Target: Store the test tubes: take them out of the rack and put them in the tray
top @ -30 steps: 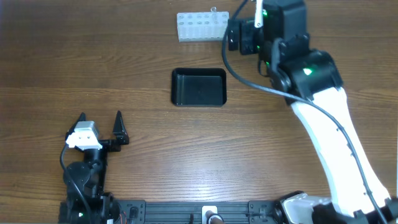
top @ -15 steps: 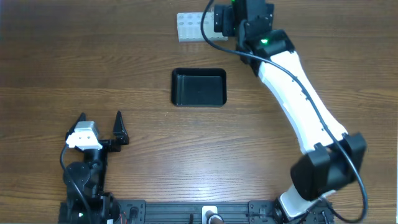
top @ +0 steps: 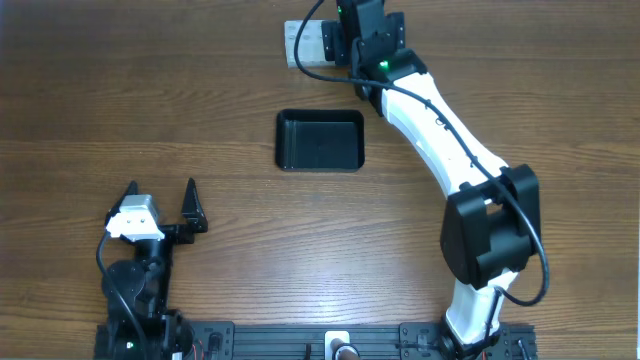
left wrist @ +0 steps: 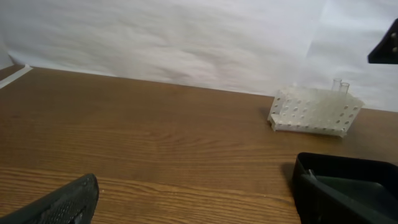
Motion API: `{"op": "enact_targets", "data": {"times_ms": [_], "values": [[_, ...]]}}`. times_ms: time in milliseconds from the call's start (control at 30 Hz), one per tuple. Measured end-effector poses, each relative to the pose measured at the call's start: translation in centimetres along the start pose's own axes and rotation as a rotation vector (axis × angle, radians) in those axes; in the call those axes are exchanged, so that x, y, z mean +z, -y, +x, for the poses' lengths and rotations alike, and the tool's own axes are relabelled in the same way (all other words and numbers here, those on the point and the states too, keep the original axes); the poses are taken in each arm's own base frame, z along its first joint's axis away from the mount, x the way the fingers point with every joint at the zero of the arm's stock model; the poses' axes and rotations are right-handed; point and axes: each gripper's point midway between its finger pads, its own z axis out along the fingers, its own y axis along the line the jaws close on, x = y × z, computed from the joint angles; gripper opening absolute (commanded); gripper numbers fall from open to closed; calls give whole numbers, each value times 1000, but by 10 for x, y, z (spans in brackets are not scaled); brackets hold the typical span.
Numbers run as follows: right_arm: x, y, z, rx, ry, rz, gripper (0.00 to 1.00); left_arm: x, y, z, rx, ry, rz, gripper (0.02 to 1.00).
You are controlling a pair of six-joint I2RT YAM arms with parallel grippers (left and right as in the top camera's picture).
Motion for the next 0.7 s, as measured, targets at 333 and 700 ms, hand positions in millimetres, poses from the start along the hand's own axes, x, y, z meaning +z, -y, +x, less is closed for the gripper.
{"op": "enact_targets", "data": {"times_ms": [333, 700], "values": [[28, 0, 7, -9, 18, 51, 888, 0, 0, 0, 0, 0, 0, 998], [50, -4, 3, -6, 48, 70, 864, 0, 0, 0, 0, 0, 0, 996]]}}
